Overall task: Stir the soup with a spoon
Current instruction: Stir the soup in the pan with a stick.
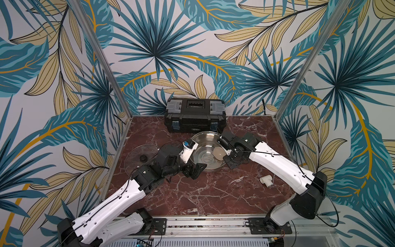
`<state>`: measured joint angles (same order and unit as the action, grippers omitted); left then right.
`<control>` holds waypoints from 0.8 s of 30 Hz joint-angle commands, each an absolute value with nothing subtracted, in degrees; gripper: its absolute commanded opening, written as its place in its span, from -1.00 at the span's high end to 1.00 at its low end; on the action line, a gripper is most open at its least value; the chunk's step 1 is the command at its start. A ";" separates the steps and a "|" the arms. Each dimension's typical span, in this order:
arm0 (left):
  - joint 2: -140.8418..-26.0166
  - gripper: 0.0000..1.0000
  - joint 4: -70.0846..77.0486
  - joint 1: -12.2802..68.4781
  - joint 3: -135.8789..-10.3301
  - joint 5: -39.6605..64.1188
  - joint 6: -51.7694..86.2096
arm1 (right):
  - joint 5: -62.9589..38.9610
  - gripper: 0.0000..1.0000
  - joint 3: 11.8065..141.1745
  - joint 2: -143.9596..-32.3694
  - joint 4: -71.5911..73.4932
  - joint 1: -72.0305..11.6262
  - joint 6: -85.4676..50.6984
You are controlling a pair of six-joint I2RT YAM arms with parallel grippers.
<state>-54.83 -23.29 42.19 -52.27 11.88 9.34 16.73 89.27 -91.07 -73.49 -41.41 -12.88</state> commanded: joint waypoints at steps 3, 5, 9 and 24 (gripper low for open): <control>-51.24 -1.00 -18.69 42.21 -48.76 10.95 6.35 | 18.76 1.00 94.25 -94.64 -70.61 -40.76 -12.70; -50.83 -1.00 -19.02 42.19 -48.80 9.73 6.23 | 17.95 1.00 95.92 -95.96 -69.81 -40.70 -12.37; -50.89 -1.00 -19.86 42.19 -49.12 8.74 6.43 | 13.86 1.00 98.96 -98.23 -68.63 -40.84 -11.75; -51.04 -1.00 -18.86 42.20 -49.54 7.14 5.19 | -1.41 1.00 93.08 -92.55 -68.67 -42.18 -11.82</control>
<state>-51.48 -20.34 42.19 -50.48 7.73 6.63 0.71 95.53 -96.36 -67.35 -41.80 -12.14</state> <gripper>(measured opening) 0.999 0.091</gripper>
